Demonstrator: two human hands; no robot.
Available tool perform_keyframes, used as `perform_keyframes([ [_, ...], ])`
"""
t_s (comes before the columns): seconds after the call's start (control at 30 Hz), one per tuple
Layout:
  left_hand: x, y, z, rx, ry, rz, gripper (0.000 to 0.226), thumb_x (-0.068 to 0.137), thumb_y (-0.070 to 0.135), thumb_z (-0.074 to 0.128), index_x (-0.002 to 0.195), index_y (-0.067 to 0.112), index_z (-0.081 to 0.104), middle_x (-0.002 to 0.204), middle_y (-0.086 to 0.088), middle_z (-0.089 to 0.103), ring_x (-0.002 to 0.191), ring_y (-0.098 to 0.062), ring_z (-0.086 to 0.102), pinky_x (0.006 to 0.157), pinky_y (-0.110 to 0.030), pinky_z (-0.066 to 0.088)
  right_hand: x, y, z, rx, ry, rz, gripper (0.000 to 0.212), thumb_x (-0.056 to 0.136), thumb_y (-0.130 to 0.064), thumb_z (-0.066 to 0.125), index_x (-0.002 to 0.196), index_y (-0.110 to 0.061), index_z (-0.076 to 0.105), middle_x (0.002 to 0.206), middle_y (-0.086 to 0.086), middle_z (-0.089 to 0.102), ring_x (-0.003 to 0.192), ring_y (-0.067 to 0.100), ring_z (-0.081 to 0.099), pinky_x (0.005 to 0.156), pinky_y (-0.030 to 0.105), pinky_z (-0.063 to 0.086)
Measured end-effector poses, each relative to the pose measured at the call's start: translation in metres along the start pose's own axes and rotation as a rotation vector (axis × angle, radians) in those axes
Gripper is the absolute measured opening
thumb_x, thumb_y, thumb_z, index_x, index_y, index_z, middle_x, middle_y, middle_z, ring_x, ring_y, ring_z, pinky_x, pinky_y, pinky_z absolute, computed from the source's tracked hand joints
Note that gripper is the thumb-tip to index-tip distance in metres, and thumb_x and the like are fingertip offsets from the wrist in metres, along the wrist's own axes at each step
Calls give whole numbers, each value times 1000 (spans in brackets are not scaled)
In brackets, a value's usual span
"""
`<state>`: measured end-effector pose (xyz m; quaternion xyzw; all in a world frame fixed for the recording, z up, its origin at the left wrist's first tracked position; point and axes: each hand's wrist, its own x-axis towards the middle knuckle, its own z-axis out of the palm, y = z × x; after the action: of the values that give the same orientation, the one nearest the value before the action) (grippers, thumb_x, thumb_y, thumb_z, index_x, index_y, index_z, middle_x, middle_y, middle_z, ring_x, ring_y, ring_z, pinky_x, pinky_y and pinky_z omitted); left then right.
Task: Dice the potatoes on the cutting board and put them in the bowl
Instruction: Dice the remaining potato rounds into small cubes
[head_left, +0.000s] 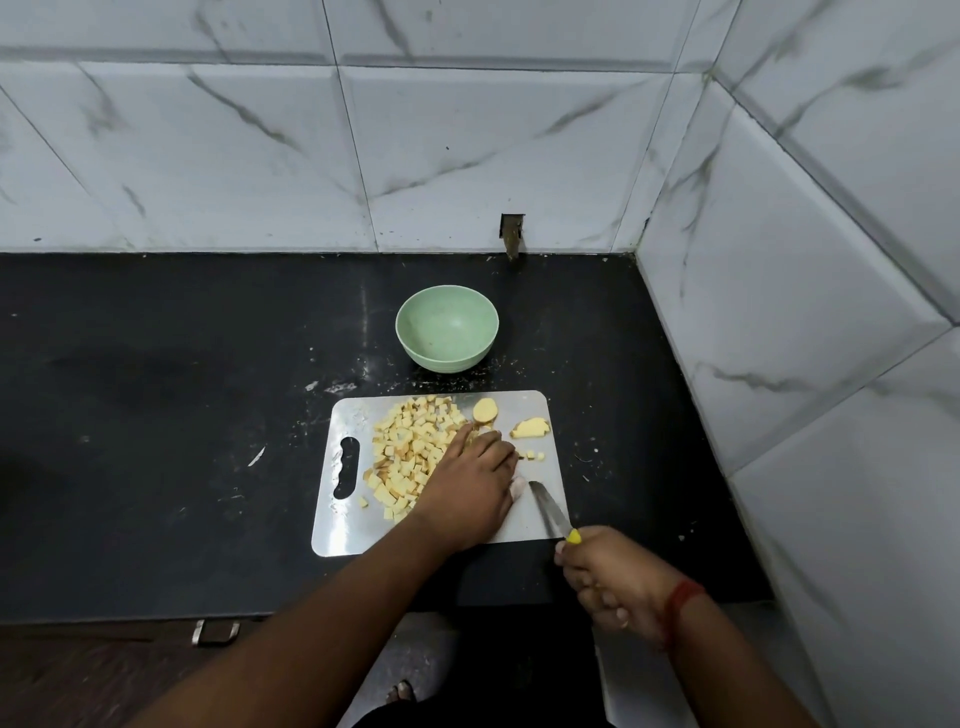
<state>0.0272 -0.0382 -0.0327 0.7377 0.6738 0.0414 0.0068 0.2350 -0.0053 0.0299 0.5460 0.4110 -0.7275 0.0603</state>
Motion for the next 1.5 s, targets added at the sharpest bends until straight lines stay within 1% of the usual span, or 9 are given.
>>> perform_keyframes([
  [0.23, 13, -2, -4, -11, 89, -10, 44, 98, 30, 50, 136, 13, 63, 137, -4, 59, 139, -24, 44, 125, -43, 12, 5, 11, -32, 466, -415, 66, 18, 98, -18, 47, 90, -6, 57, 60, 0, 23, 29, 3, 19, 29, 7, 19],
  [0.53, 19, 15, 12, 53, 119, 240, 47, 97, 29, 61, 140, 12, 60, 143, -8, 56, 134, -26, 49, 122, -41, 21, 10, -3, -43, 729, -314, -131, 19, 96, -19, 45, 85, -7, 54, 54, -2, 27, 26, 4, 23, 27, 8, 21],
  [0.7, 14, 9, 14, 91, 120, 146, 42, 103, 36, 46, 125, 9, 69, 125, -4, 61, 121, -24, 54, 125, -43, 19, 12, -7, -43, 681, -257, -152, 19, 97, -18, 46, 86, -6, 54, 55, -1, 27, 27, 5, 23, 29, 8, 21],
  [0.8, 9, -2, 13, 81, 118, 81, 47, 104, 43, 41, 129, 10, 66, 131, -6, 60, 126, -26, 52, 124, -46, 23, 12, -9, -38, 531, -119, -205, 19, 103, -17, 43, 89, -6, 52, 55, 1, 29, 30, 6, 22, 32, 8, 20],
  [0.93, 17, 2, 8, 80, 96, 43, 60, 104, 50, 38, 143, 9, 55, 143, -8, 54, 134, -27, 46, 124, -46, 24, 22, -16, -28, -14, 186, -244, 17, 102, -24, 43, 90, -13, 48, 55, 0, 37, 37, 11, 28, 40, 16, 21],
  [1.03, 26, 12, 7, 109, 50, -3, 64, 104, 53, 35, 140, 5, 57, 137, -7, 56, 131, -25, 46, 126, -45, 20, 35, -33, -30, -585, 373, -306, 20, 99, -29, 43, 83, -16, 45, 76, 4, 54, 61, 20, 49, 55, 28, 35],
  [1.1, 28, 15, 6, 120, 35, -15, 64, 103, 53, 34, 137, 4, 60, 131, -7, 58, 127, -25, 49, 125, -45, 21, 40, -44, -29, -812, 411, -336, 21, 100, -27, 43, 82, -17, 43, 91, 10, 60, 80, 27, 57, 67, 30, 40],
  [1.27, 30, 14, 3, 52, -11, -13, 63, 105, 50, 36, 142, 2, 54, 133, -6, 52, 129, -25, 41, 123, -39, 21, 43, -55, -22, -985, 398, -321, 12, 101, -24, 41, 93, -15, 43, 109, 16, 63, 92, 31, 60, 74, 28, 40],
  [1.5, 29, 1, 7, -54, -26, 49, 56, 105, 46, 35, 136, 3, 55, 127, -6, 49, 122, -24, 42, 109, -39, 42, 54, -64, -14, -957, 430, -277, 13, 99, -16, 38, 104, -10, 50, 114, 18, 61, 100, 33, 61, 76, 30, 43],
])
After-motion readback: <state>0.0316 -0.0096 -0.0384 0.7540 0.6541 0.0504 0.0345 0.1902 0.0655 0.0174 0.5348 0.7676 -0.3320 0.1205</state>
